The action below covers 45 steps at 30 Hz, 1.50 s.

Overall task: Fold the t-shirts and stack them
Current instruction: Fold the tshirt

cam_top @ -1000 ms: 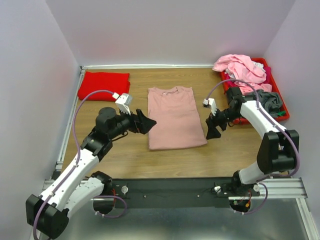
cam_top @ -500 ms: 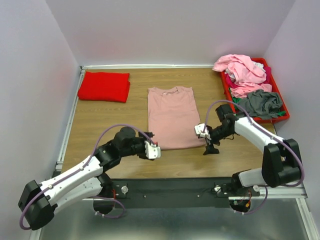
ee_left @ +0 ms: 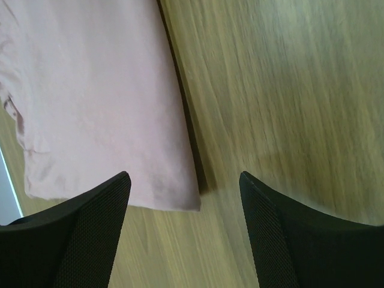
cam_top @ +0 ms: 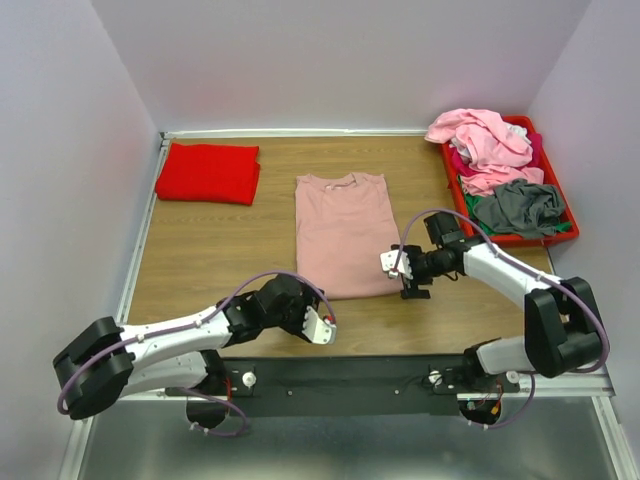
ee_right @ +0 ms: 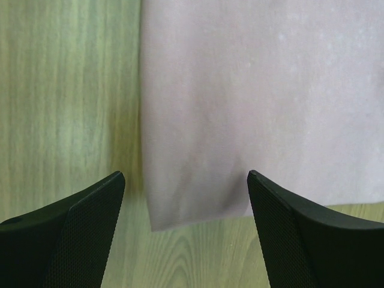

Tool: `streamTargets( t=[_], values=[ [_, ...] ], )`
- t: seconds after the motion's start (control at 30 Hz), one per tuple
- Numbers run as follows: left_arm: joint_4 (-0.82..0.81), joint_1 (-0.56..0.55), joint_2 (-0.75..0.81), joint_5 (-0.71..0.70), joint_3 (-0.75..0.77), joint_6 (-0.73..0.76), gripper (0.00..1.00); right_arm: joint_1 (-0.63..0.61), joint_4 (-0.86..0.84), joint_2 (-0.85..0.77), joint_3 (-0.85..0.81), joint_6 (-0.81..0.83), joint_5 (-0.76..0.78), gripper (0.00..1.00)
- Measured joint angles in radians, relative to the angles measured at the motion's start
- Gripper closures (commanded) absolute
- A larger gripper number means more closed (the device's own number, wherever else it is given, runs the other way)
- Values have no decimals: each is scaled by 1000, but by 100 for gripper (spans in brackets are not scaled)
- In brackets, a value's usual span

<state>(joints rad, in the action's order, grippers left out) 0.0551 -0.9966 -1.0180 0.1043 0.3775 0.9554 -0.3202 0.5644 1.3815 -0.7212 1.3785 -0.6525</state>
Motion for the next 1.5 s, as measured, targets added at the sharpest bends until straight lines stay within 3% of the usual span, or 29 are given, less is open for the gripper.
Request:
streamTargets(
  t=[0.33, 0.43, 0.53, 0.57, 0.6, 0.63, 0.67, 0.7, 0.73, 0.77, 1.03, 1.37, 1.5],
  values=[
    [-164, 0, -174, -166, -16, 25, 25, -8, -56, -3, 68, 12, 42, 13],
    [-208, 0, -233, -193, 5, 23, 37, -25, -73, -20, 83, 23, 46, 19],
    [-222, 7, -282, -206, 27, 14, 53, -50, -93, -26, 92, 28, 55, 37],
    [-220, 8, -301, -208, 32, 14, 64, -59, -105, -21, 94, 23, 61, 42],
    [-217, 9, -310, -211, 39, 10, 70, -66, -112, -16, 93, 16, 65, 54],
    [-213, 10, -317, -211, 42, 5, 77, -69, -119, -12, 92, 7, 69, 59],
    [-204, 12, -327, -212, 47, 1, 92, -73, -126, -7, 90, -2, 76, 63],
    [-195, 13, -333, -212, 49, -2, 100, -74, -134, 2, 89, -10, 84, 71],
    [-186, 13, -335, -212, 50, -1, 100, -75, -139, 6, 88, -13, 90, 81],
    [-182, 13, -334, -211, 50, 2, 100, -77, -144, 7, 88, -16, 99, 100],
    [-51, 13, -134, -121, 40, 29, 100, -79, -95, -60, 92, -60, 128, 99],
    [284, -66, -65, 136, 210, 5, 100, -80, 394, -192, -146, 18, 29, 100],
    [306, -68, -52, 158, 220, 4, 100, -80, 422, -213, -201, -34, 15, 99]
  ],
)
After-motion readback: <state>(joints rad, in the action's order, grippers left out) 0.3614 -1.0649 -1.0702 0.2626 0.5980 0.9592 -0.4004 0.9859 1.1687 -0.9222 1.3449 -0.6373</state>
